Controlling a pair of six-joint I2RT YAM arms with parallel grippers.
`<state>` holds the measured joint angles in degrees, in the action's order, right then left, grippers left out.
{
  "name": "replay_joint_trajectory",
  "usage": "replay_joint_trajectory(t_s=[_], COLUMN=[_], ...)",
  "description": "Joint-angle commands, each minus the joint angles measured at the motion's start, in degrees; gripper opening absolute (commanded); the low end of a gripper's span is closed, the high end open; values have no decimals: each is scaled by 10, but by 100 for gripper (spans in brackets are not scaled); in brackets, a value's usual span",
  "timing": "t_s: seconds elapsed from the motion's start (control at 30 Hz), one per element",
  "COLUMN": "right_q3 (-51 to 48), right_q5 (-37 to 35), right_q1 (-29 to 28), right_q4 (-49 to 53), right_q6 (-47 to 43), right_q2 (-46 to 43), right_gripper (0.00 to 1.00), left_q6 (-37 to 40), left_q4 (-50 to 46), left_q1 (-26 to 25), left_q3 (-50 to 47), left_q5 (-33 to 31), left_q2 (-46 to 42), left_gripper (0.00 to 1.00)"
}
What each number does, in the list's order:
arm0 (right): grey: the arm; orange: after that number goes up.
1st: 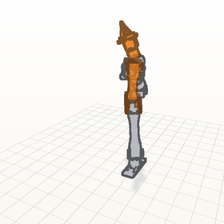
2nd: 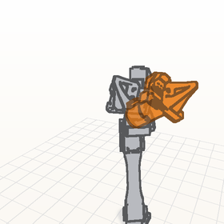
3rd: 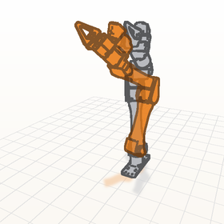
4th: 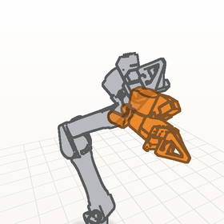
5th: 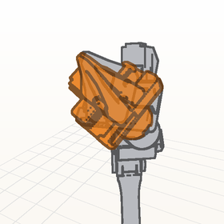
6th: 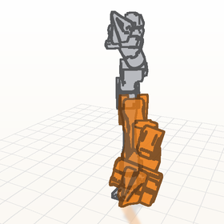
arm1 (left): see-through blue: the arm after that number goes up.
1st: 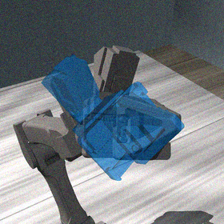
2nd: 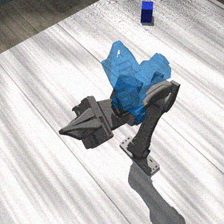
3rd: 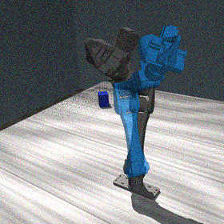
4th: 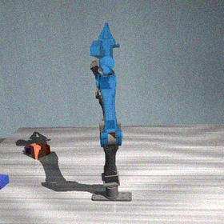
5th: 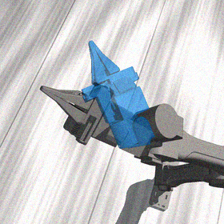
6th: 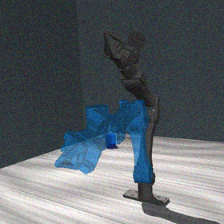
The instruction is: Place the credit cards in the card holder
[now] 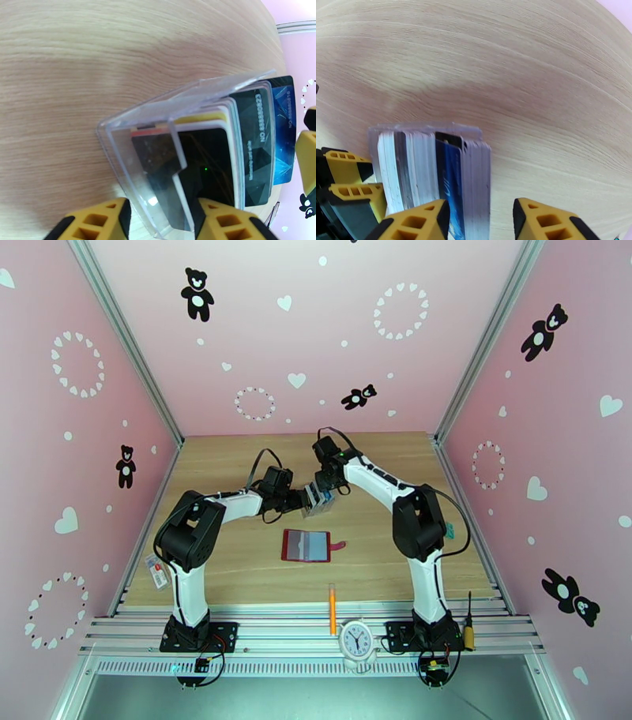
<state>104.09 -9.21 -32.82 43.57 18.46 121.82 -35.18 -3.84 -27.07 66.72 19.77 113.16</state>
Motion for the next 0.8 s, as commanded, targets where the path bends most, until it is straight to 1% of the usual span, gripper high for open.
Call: replay_joint_trajectory(t_s=[0.0, 0.33, 0.53, 0.77], right_q3=[30, 56, 58, 59], right_q5=[8, -1, -29, -31], right_q1=[1, 9, 9, 9], right_q4=[19, 34, 43, 48], right_q6=[1, -3, -8, -11], right_q2=[26, 56, 47, 34], right_gripper=[49, 49, 47, 46], left_q6=[6, 6, 6, 5], left_q4=[-19, -20, -21, -19], left_q1=[2, 2, 2, 2], left_q3=[8, 9, 9, 9], left_q5=[1, 2, 1, 2], left_q2=[19, 19, 20, 22], left_gripper=[48, 48, 48, 48])
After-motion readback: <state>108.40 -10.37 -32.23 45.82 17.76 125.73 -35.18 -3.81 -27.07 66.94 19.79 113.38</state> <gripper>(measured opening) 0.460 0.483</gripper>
